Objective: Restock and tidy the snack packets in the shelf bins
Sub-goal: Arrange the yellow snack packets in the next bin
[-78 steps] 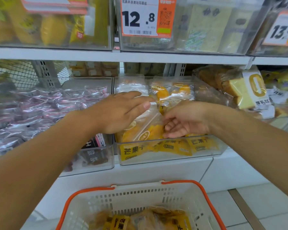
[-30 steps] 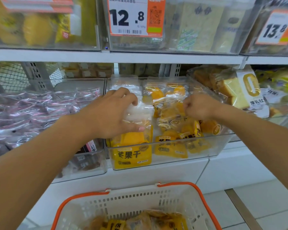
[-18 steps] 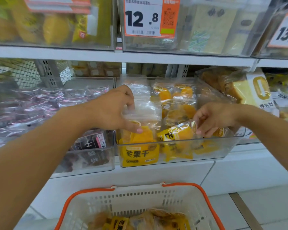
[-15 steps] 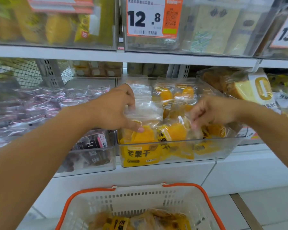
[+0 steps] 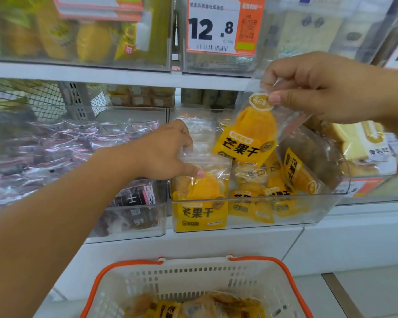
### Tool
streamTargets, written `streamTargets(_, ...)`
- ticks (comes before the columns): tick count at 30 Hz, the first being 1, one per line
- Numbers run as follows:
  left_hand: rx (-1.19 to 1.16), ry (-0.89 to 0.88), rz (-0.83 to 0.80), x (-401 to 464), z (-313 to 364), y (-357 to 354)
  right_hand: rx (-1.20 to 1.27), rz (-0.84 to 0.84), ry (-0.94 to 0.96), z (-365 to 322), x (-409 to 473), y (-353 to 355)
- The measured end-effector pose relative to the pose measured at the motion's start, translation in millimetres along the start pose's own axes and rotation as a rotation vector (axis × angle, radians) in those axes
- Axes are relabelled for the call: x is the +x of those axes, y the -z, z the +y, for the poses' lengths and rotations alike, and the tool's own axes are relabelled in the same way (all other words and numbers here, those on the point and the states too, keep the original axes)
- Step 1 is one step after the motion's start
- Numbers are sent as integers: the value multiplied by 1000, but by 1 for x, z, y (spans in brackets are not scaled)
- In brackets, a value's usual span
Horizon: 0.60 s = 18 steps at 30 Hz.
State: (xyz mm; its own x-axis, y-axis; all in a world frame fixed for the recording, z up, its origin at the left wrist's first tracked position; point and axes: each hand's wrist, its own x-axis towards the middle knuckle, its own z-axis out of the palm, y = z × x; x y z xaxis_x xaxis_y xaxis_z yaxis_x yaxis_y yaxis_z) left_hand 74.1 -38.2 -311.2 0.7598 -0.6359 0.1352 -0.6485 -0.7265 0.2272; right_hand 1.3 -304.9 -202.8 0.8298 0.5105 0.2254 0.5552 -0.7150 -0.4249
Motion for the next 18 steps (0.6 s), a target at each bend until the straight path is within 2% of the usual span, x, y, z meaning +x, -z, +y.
streamTargets(10, -69, -21, -15, -1, -6, -1, -50, 169, 52, 0, 1, -2)
streamTargets(13, -77, -22, -23, -1, -8, -1, 91, 221, 31, -4, -1, 7)
streamTargets(18, -173, -48, -33, -3, -13, 4, -130, 153, 64, -8, 9, -41)
